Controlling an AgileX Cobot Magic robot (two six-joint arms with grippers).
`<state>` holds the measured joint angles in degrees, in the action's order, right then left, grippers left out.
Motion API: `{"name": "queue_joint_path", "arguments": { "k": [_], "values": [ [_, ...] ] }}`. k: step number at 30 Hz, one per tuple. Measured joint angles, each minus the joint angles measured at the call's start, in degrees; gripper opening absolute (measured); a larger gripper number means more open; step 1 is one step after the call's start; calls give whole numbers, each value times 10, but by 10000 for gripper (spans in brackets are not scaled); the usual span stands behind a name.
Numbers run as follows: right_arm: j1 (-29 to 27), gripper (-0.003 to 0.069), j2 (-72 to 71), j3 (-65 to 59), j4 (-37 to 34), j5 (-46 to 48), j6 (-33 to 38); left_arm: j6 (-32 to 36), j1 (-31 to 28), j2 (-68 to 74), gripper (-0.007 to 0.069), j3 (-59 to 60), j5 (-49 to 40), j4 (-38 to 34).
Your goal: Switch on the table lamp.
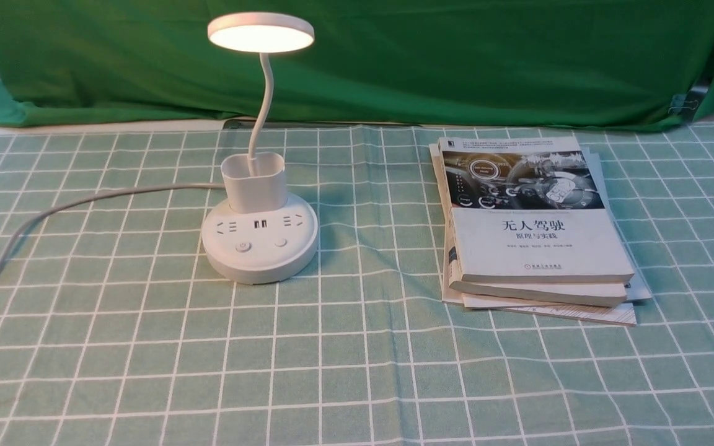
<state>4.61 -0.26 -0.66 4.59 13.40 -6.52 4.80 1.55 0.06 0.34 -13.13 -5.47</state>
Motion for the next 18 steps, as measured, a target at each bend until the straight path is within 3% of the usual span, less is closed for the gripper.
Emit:
{"name": "queue_joint_path", "arguments": {
  "k": [18],
  "values": [
    [0, 241, 0, 0, 0, 0, 0, 14, 0, -2, 1, 0, -1, -8]
  ]
}}
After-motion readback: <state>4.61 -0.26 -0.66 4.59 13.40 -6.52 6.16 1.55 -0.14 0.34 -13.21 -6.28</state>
